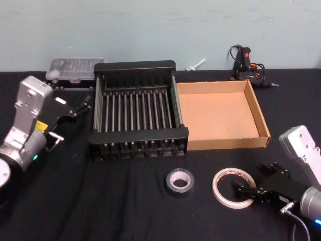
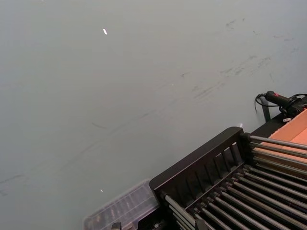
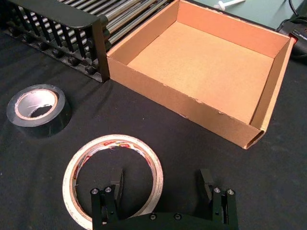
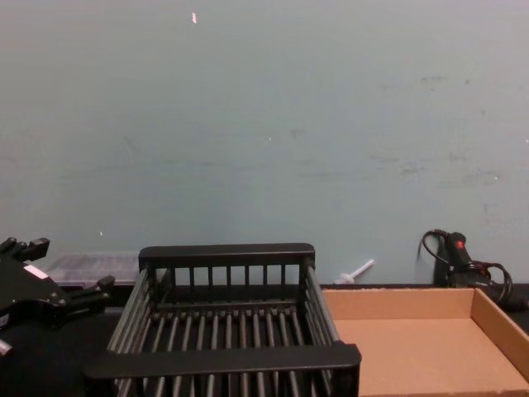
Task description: Pick up the white tape and place it into the black box , Pick up the silver tape and place it into the brown box.
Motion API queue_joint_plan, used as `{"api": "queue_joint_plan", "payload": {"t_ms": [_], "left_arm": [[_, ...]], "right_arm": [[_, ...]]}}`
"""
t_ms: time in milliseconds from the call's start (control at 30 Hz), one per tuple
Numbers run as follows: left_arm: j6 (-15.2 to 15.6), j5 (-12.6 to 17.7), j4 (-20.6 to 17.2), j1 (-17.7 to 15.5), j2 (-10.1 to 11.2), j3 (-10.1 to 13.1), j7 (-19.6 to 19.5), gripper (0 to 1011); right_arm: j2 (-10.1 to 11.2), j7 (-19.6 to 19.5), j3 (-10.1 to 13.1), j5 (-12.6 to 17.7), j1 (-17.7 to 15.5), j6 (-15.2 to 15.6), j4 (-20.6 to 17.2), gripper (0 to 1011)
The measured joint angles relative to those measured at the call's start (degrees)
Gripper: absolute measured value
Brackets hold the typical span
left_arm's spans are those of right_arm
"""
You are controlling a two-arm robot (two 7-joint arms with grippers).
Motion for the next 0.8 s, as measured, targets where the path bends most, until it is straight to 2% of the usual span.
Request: {"api": "queue_joint_plan", "payload": {"t_ms": [500,800], "left_arm": [[0.00,0.00,0.00,0.00,0.00,0.00,0.00,1001],[0.00,0.00,0.00,0.00,0.00,0.00,0.00,1001]], "right_arm": [[-1.87,2.28,-0.33,-2.31,1.99,0.53,1.39,1003],[-2.68,3.09,0.03,-3.18,2.02,1.00,1.66,1002]]}}
